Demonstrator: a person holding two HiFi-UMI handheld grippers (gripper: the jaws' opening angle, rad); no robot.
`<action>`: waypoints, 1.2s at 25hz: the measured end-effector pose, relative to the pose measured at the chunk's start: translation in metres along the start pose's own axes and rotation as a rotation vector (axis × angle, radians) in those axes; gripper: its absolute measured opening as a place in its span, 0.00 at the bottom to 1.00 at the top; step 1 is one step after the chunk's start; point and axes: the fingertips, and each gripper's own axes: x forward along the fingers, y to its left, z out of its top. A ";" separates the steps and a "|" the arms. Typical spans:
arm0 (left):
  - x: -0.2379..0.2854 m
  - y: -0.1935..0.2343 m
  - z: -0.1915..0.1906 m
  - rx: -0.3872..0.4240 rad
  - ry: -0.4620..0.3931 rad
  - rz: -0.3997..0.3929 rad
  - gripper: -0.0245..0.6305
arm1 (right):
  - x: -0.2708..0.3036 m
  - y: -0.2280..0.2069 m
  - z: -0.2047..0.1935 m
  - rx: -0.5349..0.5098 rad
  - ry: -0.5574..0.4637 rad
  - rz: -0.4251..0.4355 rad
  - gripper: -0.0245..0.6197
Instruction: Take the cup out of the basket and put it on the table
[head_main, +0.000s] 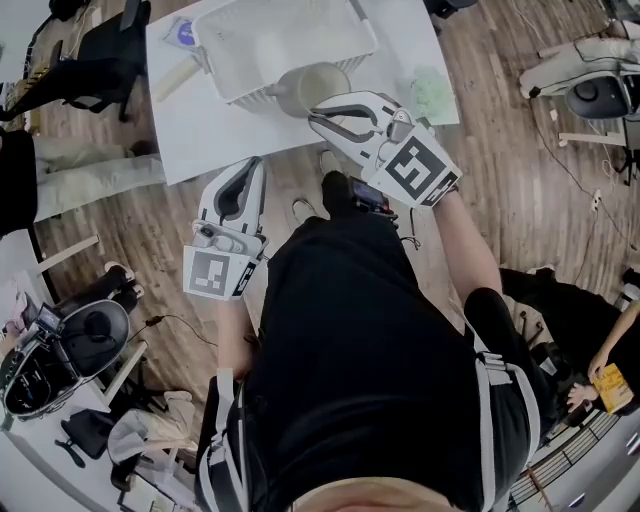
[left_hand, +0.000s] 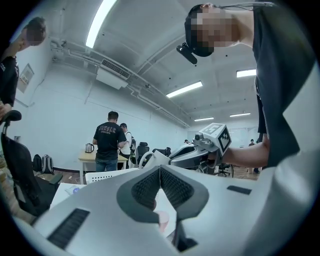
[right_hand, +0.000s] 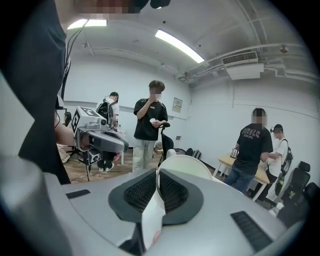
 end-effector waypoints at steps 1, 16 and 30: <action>-0.002 -0.004 0.000 0.000 0.000 -0.004 0.07 | -0.004 0.005 -0.001 0.005 0.001 -0.005 0.10; -0.040 -0.037 -0.013 -0.034 -0.015 -0.057 0.07 | -0.039 0.066 0.003 0.033 -0.021 -0.070 0.10; -0.022 -0.079 -0.001 -0.041 -0.029 -0.050 0.07 | -0.100 0.081 0.003 0.084 -0.178 -0.095 0.09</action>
